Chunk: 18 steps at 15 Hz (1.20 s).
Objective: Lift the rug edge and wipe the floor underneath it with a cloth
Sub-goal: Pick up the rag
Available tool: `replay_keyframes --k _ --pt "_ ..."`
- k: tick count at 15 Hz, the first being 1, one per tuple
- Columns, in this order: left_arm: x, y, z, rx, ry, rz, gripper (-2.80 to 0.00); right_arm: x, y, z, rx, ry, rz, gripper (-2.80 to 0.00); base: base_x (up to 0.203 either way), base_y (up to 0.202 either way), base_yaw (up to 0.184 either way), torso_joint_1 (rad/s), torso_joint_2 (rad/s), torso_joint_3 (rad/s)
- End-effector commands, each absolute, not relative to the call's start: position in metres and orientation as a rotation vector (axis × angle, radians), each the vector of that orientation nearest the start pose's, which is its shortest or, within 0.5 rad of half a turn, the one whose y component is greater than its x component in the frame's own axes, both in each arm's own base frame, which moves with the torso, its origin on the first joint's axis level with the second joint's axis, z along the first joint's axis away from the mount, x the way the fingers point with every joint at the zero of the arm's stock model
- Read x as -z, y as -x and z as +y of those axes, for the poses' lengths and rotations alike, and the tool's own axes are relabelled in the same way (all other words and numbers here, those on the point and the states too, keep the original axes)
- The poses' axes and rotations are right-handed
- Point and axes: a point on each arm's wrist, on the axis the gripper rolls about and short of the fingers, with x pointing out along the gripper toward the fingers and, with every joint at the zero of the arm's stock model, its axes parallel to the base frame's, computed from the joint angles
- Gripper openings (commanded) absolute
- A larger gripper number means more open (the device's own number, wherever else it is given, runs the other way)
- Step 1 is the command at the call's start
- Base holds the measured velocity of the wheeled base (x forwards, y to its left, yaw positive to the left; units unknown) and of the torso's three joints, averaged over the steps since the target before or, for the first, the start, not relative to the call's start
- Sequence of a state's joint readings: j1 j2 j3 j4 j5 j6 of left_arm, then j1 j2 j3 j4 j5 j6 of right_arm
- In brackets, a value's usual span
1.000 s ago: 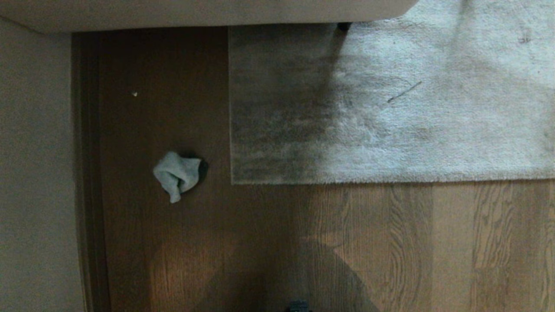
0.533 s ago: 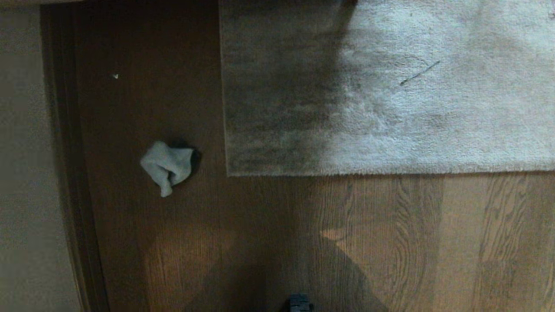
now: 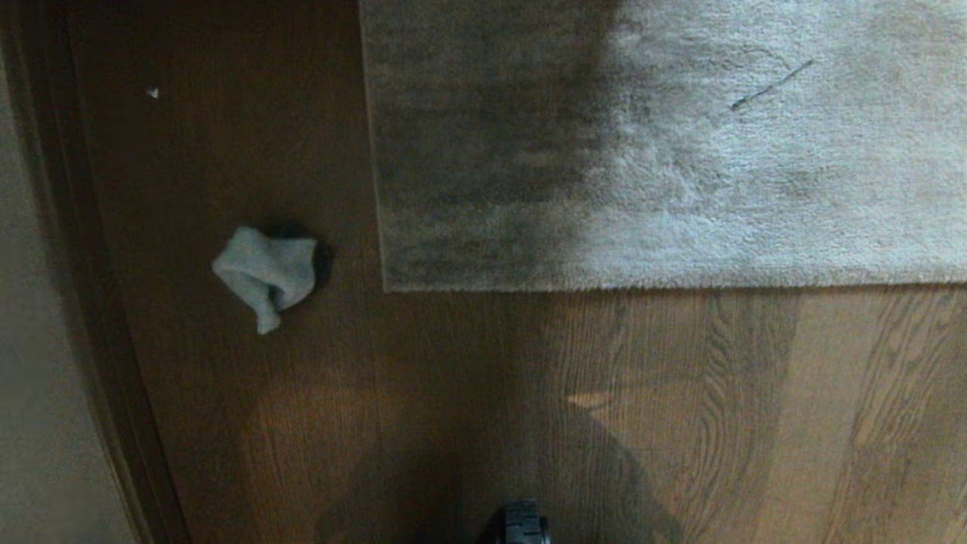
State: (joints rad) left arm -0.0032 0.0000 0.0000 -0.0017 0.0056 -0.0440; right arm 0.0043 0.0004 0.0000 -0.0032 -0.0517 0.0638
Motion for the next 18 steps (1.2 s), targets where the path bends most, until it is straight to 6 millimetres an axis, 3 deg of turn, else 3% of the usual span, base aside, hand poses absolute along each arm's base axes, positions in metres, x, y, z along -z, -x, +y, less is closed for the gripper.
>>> replay_keyframes --k 1,18 --pt "-0.0756 0.0228 0.0002 -0.003 0.043 -0.002 -2.8 -0.0758 0.0228 -0.0013 0.047 -0.064 -0.005 -2.8 0.0 0.0 0.0 0.002 0.0 -0.08" --pt "-0.0762 0.0229 0.0002 -0.003 0.048 -0.005 -2.8 -0.0758 0.0228 -0.0013 0.047 -0.065 -0.005 -2.8 0.0 0.0 0.0 0.0 0.0 -0.002"
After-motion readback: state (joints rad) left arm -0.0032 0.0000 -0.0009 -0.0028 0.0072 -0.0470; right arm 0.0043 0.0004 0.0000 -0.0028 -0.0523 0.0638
